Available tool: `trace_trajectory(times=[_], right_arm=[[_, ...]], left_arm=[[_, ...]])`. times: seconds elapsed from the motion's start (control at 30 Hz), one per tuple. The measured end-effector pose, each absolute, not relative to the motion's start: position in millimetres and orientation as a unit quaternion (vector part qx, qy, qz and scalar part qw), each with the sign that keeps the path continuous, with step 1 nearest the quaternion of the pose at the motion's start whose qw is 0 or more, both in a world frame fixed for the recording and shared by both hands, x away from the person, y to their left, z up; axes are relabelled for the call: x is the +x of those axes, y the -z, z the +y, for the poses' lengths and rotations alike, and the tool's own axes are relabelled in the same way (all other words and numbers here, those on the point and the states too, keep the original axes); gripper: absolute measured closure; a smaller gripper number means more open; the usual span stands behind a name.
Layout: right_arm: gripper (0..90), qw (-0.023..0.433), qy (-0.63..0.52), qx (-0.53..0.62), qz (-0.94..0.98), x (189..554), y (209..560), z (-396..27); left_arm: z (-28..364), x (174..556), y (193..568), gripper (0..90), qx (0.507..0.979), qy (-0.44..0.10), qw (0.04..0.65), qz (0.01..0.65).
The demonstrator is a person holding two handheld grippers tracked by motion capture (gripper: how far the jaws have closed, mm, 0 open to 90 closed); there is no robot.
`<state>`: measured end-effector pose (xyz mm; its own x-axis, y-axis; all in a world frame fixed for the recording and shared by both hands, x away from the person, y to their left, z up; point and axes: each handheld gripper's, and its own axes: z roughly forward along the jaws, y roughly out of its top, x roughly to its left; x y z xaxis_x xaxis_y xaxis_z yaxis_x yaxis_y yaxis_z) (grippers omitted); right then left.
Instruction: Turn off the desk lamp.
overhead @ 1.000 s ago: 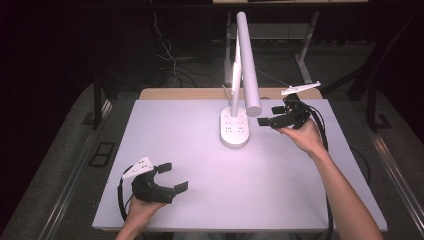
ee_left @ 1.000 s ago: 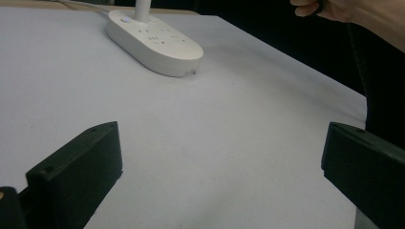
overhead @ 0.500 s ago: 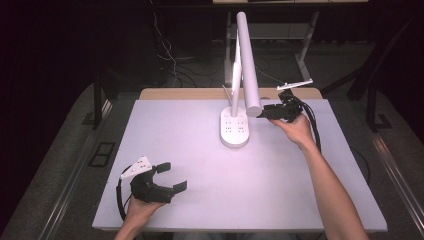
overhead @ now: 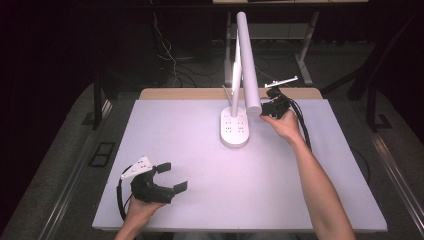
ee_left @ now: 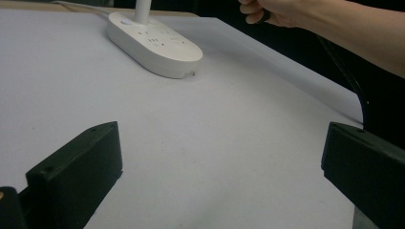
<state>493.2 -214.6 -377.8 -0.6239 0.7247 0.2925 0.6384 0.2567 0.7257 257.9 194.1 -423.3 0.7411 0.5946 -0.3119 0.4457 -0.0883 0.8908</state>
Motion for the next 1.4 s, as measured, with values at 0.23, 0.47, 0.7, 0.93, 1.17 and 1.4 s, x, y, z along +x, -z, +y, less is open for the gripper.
trace_trajectory(times=[0.23, 0.47, 0.7, 0.93, 1.17, 1.4], right_arm=[[80.9, 0.058, -0.425, 0.438, 0.79, 502.8, 385.7, -202.9], [90.0, 0.074, -0.407, 0.459, 0.787, 510.9, 396.2, -190.9], [90.0, 0.073, -0.404, 0.472, 0.78, 516.5, 408.8, -185.4], [90.0, 0.072, -0.404, 0.48, 0.775, 520.7, 417.1, -179.5], [90.0, 0.076, -0.392, 0.486, 0.777, 522.1, 423.9, -171.9], [90.0, 0.083, -0.386, 0.495, 0.774, 520.8, 425.0, -170.2]], left_arm=[[194.9, 257.7, 423.1, 0.0, 0.733, -0.063, 0.576, 0.356], [195.7, 257.2, 422.8, 0.0, 0.732, -0.064, 0.578, 0.356], [194.5, 257.1, 423.2, 0.0, 0.734, -0.063, 0.577, 0.353], [194.4, 257.2, 423.1, 0.0, 0.734, -0.063, 0.577, 0.352], [195.1, 256.8, 422.9, 0.0, 0.731, -0.064, 0.579, 0.355], [194.6, 255.9, 422.4, 0.0, 0.731, -0.065, 0.581, 0.353]])
